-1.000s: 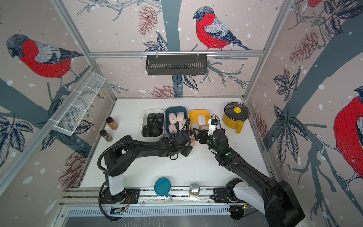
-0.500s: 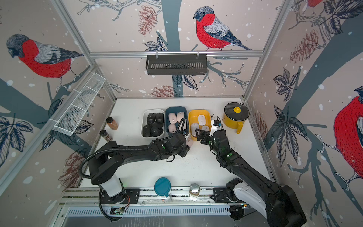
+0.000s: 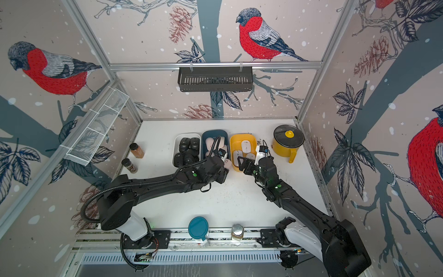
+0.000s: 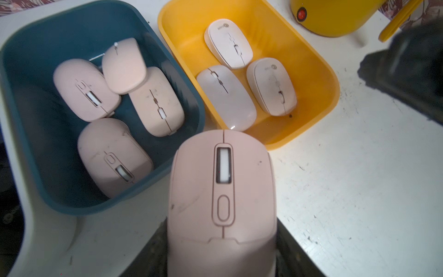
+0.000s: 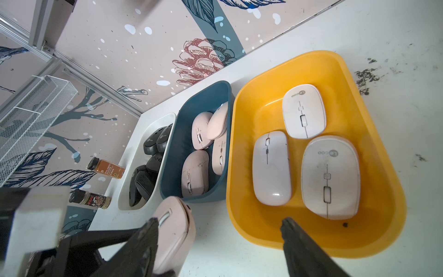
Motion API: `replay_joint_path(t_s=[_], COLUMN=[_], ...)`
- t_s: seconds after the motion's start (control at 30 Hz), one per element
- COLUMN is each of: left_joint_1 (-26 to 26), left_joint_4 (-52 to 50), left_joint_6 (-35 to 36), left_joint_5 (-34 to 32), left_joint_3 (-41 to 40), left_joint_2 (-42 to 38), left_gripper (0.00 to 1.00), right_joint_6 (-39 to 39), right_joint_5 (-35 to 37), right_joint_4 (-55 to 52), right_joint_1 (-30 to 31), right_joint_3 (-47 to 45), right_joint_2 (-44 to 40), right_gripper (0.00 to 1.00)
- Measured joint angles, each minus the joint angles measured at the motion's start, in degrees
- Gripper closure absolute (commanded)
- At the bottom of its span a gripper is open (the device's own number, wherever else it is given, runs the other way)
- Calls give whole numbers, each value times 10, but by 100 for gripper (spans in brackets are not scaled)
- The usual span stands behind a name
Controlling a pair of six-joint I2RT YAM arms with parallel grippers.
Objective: Place the mice by color into the storage box
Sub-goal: Pick up the mouse from the center of the board.
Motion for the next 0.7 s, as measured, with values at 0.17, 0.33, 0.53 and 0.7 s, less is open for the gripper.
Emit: replay_joint_path(t_s=[0.17, 0.33, 0.53, 0.7], left_joint_1=[38, 61, 91, 120], left_joint_4=[-1, 0, 1, 2], left_joint_6=[1, 12, 23, 26], left_joint_5=[-9, -15, -20, -12], left_joint_3=[31, 73, 108, 137], left_joint_2=[-9, -1, 34, 73], left_gripper=[41, 41, 41, 41], right_joint_6=[0, 0, 0, 0], right_joint_5=[0, 0, 2, 2], right_joint_4=[0, 0, 0, 0], right_joint_1=[0, 0, 0, 0], right_joint_3=[2, 2, 0, -4], right_joint_2=[1, 3, 3, 3], right_gripper=[19, 19, 19, 19])
